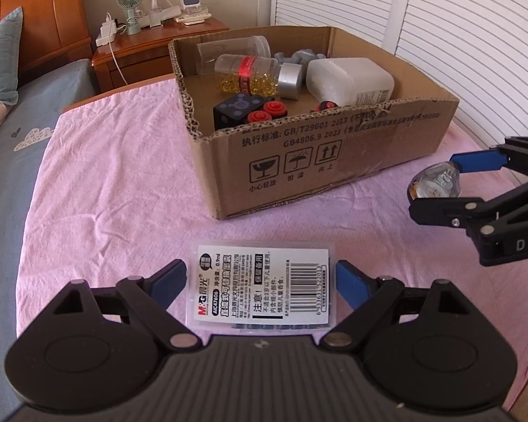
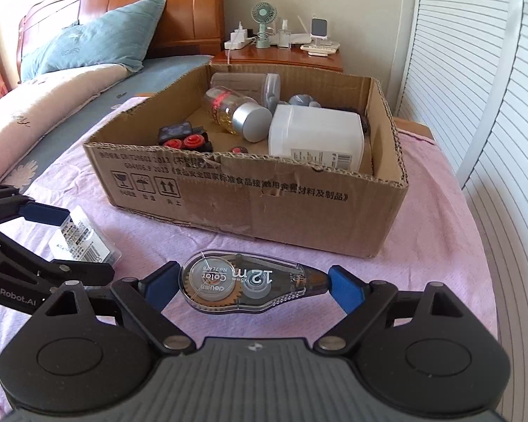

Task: Organize rigid objects
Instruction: 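Carry the correction tape into the box and open the right gripper while left releases card pack there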

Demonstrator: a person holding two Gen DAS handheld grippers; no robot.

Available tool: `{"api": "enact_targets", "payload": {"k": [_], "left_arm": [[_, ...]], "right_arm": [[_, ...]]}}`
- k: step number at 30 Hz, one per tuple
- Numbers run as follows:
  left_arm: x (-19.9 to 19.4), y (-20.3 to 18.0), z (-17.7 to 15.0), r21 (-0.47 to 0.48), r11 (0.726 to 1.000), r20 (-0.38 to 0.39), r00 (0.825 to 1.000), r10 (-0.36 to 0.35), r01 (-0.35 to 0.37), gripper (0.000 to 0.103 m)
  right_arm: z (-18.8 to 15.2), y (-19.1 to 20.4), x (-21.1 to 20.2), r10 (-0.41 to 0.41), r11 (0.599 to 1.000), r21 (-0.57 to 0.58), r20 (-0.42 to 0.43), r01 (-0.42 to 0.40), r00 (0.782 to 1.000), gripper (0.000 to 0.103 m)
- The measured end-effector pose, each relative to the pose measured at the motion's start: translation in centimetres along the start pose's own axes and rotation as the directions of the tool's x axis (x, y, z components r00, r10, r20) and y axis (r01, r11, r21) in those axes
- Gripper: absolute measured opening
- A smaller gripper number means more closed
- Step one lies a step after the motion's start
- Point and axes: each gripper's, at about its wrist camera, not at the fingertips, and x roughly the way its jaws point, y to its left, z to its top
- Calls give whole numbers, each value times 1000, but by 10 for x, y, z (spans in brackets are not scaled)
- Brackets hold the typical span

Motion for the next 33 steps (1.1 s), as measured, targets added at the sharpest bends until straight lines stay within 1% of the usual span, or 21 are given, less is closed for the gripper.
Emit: {"api": "enact_targets", "payload": {"k": [3, 6, 8, 10, 11, 14, 17, 19, 20, 23, 26, 30, 33], "left_arm": [[-11, 1, 3, 15, 1000, 6, 1000, -15, 14, 90], [-23, 1, 7, 33, 999, 21, 1000, -21, 21, 90], [-29, 1, 11, 44, 999, 34, 999, -26, 24, 90], [-35, -1, 14, 51, 998, 48, 998, -33, 30, 90], [-38, -1, 15, 54, 998, 55, 998, -35, 32, 90], [-46, -4, 20, 64, 997, 73, 997, -38, 33, 90], [-51, -5, 24, 76, 997, 87, 996, -36, 30, 90], [-53, -5, 26, 79, 997, 92, 995, -35, 27, 90], [-53, -5, 28, 78, 997, 93, 995, -37, 30, 90], [-57, -6, 33, 78, 996, 99, 994, -46, 38, 90], [-64, -8, 43, 89, 995, 122, 991, -49, 39, 90], [-67, -7, 66, 90, 995, 155, 986, -55, 41, 90], [-57, -6, 87, 91, 996, 177, 984, -35, 19, 90]], "right_arm": [[8, 0, -22, 12, 1000, -26, 34, -11, 999, 93], [23, -3, -46, 5, 999, -36, 106, -1, 994, 93], [37, -6, -53, 2, 1000, -31, 148, 2, 989, 93], [50, -10, -50, 0, 1000, -21, 166, 3, 986, 93], [56, -14, -44, -7, 1000, -13, 165, 9, 986, 93], [69, -23, -19, -18, 999, 39, 115, 14, 993, 93], [72, -29, 0, -29, 996, 81, 62, 24, 998, 93], [71, -29, 5, -37, 995, 90, 52, 32, 998, 95], [70, -30, 5, -40, 995, 96, 53, 34, 998, 102], [67, -28, 0, -46, 994, 103, 69, 39, 997, 103], [66, -26, -9, -48, 995, 93, 75, 41, 996, 103], [63, -23, -19, -71, 994, 84, 68, 66, 995, 103], [57, -21, -23, -100, 991, 93, 63, 94, 993, 103]]}}
